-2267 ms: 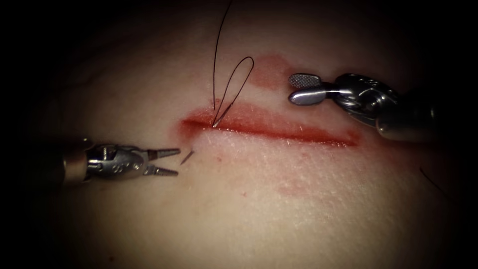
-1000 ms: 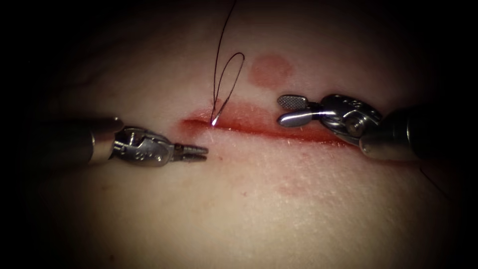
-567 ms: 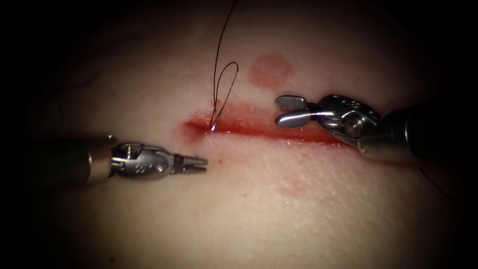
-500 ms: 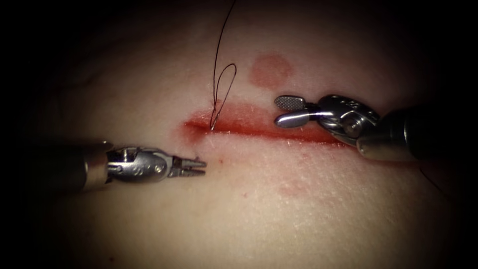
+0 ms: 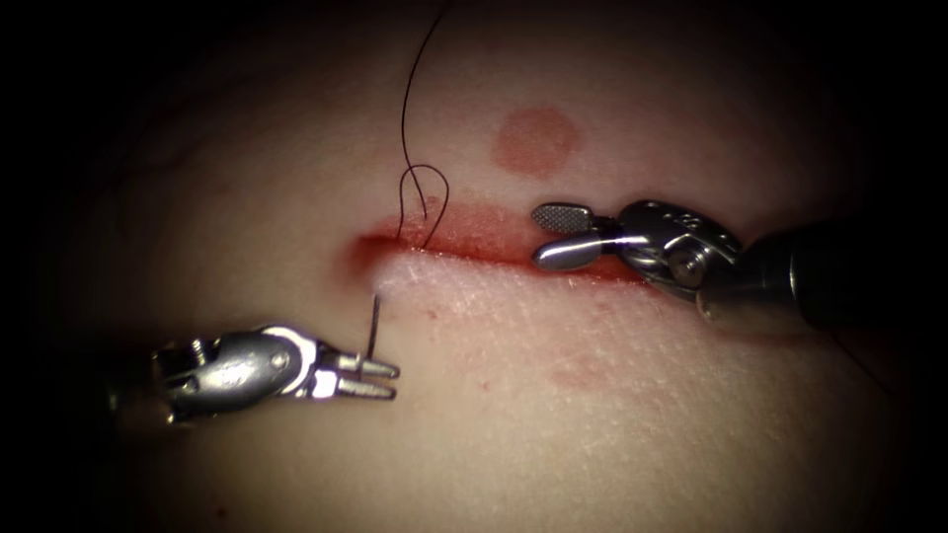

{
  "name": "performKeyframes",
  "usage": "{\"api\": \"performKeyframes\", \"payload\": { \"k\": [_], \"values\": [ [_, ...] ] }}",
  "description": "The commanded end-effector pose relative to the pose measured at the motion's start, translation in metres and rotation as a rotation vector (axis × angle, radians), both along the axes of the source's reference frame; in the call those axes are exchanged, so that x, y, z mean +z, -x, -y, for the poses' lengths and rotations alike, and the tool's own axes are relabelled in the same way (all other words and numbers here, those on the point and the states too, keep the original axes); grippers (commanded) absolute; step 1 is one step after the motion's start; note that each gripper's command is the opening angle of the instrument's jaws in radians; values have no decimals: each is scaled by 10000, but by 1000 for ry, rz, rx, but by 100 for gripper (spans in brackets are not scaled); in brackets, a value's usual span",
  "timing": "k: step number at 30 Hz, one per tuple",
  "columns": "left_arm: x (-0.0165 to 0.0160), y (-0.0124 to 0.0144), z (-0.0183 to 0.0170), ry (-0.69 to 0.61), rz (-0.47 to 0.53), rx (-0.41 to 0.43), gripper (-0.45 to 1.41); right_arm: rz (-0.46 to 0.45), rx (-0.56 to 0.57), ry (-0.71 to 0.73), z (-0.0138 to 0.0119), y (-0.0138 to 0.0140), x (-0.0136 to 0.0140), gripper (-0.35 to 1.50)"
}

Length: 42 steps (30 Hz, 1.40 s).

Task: Wound Closure
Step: Use the left gripper to pull the needle through, then pull up on the needle to pull the suture through.

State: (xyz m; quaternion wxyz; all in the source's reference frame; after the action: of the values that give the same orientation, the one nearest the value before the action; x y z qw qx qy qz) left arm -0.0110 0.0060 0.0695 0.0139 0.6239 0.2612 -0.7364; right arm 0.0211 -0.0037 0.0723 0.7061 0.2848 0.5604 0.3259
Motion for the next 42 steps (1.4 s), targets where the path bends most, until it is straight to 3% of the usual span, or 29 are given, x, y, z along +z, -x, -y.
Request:
{"api": "performKeyframes", "payload": {
  "k": [1, 7, 12, 16, 22, 34, 42],
  "values": [
    [1, 7, 5, -7, 2, 4, -35, -7, -8, -11, 7, -6, 5, 126],
    [-34, 11, 13, -27, 19, 14, -35, -8, -10, -18, 8, -8, 4, 123],
    [-44, 12, 3, 78, 8, -44, -35, -8, -10, -18, 8, -8, 4, 123],
    [-42, 13, -29, 224, -56, -149, -35, -9, -10, -18, 8, -7, 4, 123],
    [-38, 10, -77, 389, -134, -240, -35, -6, -19, 2, 6, -6, 2, 123],
    [-47, 6, -109, 497, -172, -292, -35, 35, -61, 25, 10, -10, -2, 123],
    [-93, -7, -178, 545, -173, -391, -35, 55, -82, 30, 28, -25, -17, 123]
  ]
}}
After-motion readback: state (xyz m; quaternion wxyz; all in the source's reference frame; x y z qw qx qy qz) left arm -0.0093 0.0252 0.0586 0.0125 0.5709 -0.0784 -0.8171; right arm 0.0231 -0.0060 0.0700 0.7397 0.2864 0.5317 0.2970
